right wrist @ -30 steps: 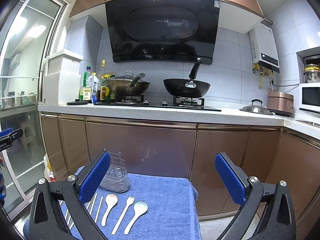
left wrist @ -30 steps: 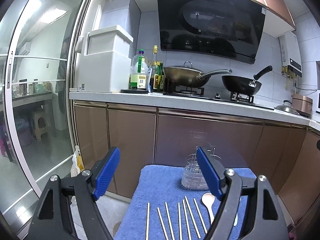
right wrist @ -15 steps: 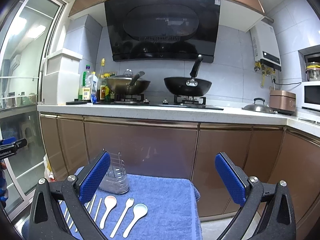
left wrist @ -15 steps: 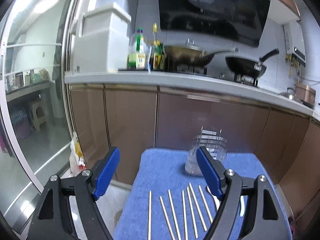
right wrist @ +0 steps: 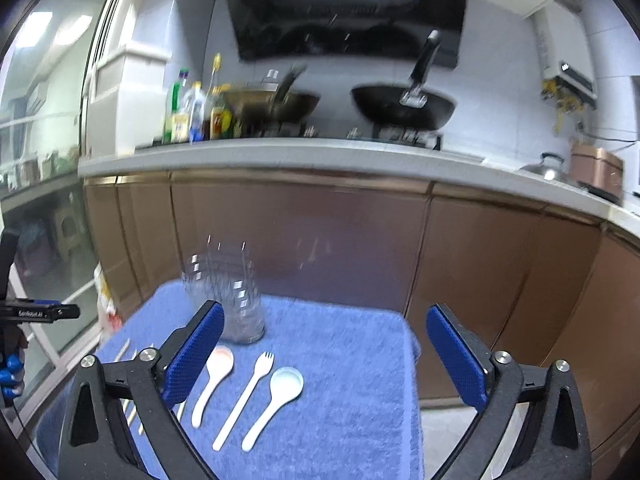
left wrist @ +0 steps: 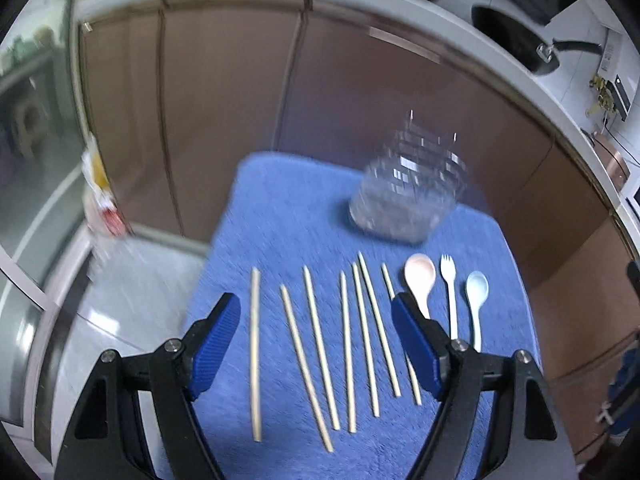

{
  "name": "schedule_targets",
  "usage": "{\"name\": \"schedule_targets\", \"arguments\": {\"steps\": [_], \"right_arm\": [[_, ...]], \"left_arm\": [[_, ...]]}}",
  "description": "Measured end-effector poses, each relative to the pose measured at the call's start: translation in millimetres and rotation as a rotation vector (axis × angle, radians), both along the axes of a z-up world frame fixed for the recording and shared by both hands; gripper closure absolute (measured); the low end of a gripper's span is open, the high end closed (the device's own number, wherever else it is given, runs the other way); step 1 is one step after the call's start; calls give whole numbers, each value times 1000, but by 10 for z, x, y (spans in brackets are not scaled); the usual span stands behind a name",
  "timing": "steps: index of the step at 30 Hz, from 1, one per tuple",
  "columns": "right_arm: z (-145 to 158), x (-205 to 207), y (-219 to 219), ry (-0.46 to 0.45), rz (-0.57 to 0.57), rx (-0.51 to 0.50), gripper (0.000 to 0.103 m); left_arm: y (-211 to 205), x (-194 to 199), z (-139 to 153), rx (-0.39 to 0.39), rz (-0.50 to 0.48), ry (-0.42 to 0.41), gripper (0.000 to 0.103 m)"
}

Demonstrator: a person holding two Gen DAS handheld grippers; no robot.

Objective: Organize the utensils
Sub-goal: 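Lower left tool toward a wooden chopstick while right tool approaches the light blue spoon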

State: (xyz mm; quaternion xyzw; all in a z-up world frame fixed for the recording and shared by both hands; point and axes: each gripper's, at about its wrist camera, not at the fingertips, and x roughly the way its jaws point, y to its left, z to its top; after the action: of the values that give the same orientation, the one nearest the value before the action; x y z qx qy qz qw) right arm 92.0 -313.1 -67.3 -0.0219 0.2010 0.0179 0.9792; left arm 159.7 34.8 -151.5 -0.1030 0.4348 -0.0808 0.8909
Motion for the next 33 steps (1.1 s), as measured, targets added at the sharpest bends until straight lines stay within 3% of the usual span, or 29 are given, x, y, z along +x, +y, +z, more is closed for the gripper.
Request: {"name": "schedule_targets", "arguments": {"steps": [4, 7, 9, 11, 13, 21, 33], "right_arm": [[-214, 221, -2, 80, 45, 17, 19], [-412, 421, -19, 157, 87, 38, 24], [-553, 564, -42, 218, 112, 59, 32], [-728, 703, -79, 289, 137, 88, 50], [-904, 809, -87, 344, 160, 106, 56], [-1297, 1138, -128, 464, 193, 138, 57], [-1478, 1390, -218, 523, 209, 139, 57]], "left_arm": [[-46, 244, -261, 8, 4, 105, 29], [-31, 401, -418, 6, 19, 186, 43], [8, 497, -523, 1, 30, 233, 50], [24, 586, -626, -8, 34, 271, 54], [17, 666, -726, -9, 42, 311, 58], [10, 912, -1005, 15, 70, 399, 75], [-108, 1123, -1192, 61, 60, 479, 90]]}}
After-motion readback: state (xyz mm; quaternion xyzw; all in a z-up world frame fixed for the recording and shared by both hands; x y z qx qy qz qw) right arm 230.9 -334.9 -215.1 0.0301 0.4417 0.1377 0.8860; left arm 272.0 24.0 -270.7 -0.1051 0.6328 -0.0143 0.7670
